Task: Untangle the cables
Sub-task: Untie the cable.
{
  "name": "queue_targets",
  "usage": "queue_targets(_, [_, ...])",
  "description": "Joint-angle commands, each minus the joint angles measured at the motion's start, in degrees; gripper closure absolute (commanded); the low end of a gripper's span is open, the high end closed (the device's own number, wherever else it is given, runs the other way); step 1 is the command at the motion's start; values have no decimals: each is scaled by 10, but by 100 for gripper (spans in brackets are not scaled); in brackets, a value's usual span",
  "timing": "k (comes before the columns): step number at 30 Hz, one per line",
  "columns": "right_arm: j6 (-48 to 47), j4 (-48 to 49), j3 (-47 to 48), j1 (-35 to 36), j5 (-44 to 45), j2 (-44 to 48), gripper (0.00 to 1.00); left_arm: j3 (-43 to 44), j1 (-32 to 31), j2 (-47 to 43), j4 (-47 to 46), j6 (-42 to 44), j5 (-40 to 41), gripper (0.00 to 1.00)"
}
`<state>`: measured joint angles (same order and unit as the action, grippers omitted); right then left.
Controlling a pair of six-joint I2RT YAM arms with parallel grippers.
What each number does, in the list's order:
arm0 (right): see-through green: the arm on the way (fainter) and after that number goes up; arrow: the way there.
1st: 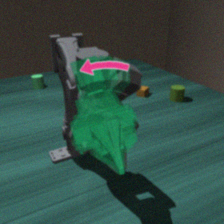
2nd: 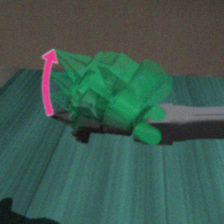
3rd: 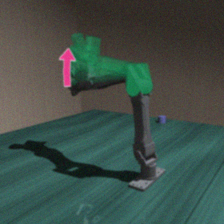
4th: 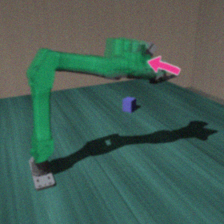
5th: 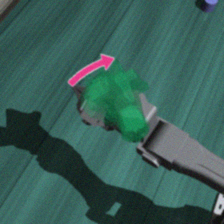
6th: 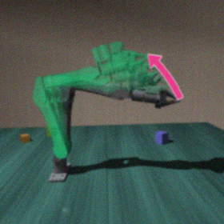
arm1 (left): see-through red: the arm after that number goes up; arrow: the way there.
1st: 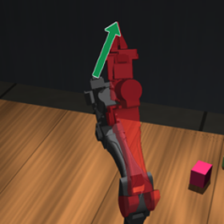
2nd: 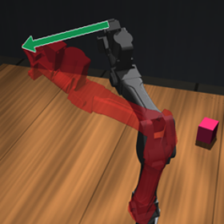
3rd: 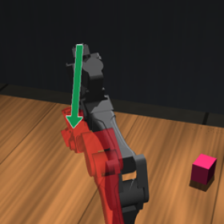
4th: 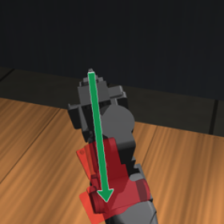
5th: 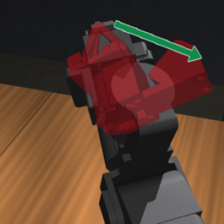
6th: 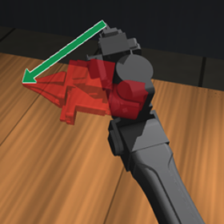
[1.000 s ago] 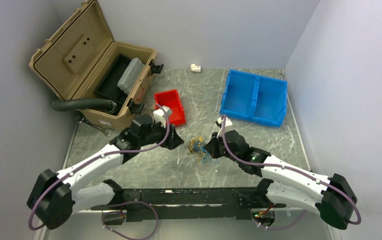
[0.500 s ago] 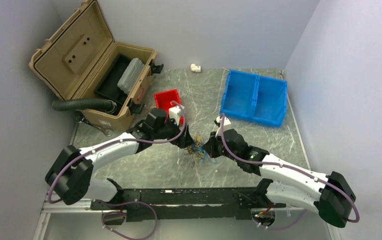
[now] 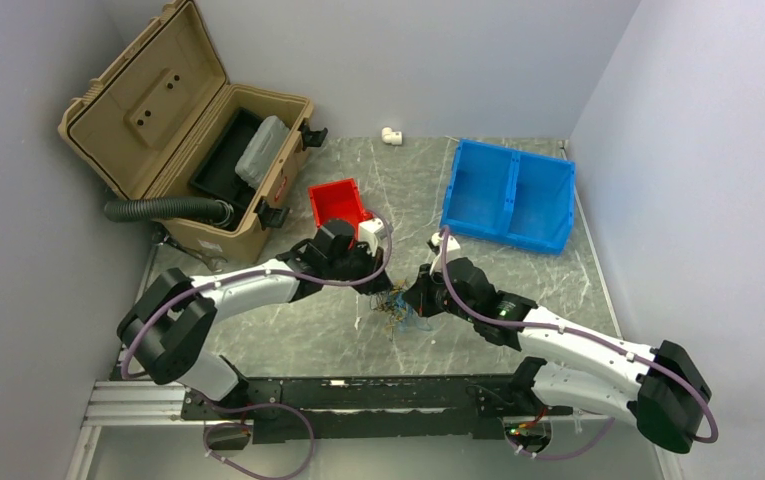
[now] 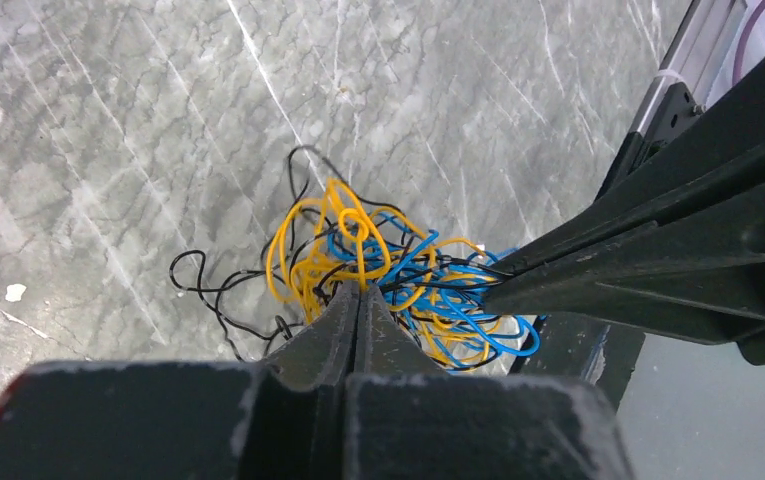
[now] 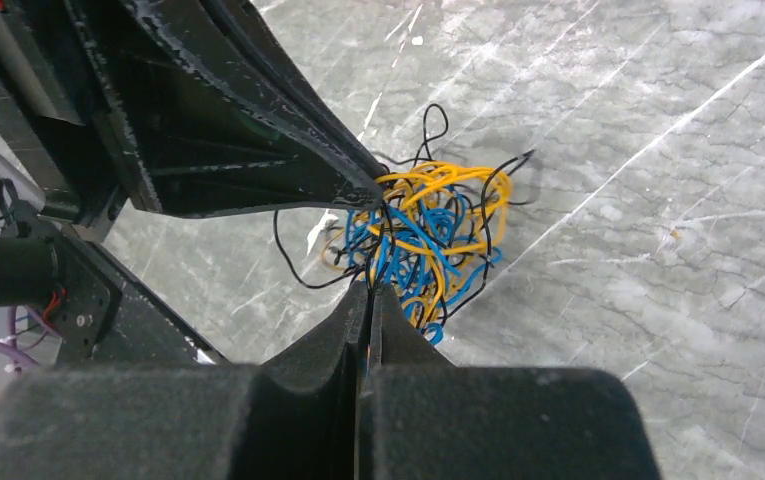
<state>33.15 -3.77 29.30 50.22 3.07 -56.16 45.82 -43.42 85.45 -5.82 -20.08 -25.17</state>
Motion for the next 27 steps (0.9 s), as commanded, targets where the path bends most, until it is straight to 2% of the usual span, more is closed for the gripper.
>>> queue_targets(1, [17,0,34,-1,28,8,100,19,-1,8,-22,-7,7,100])
queue_targets(6, [58,-91,40,-3,143,11,100,3,-1,-8,-17,-12,37,100])
queue_targets(11, [75,-125,38,-11,171,2,100,-16,0,-19,-13,-14,47,100])
queue_targets(15, [124,-184,43,-36,215,-19,100,-41,0,-46,-5,-22,84,100])
queue_targets(19, [112,-174,31,-86,173,-28,100,-61,11,-77,17,-23,114,100])
queue_targets(27, [82,-152,28,-92,145,-33,100,-72,24,-139,70,-16,149,100])
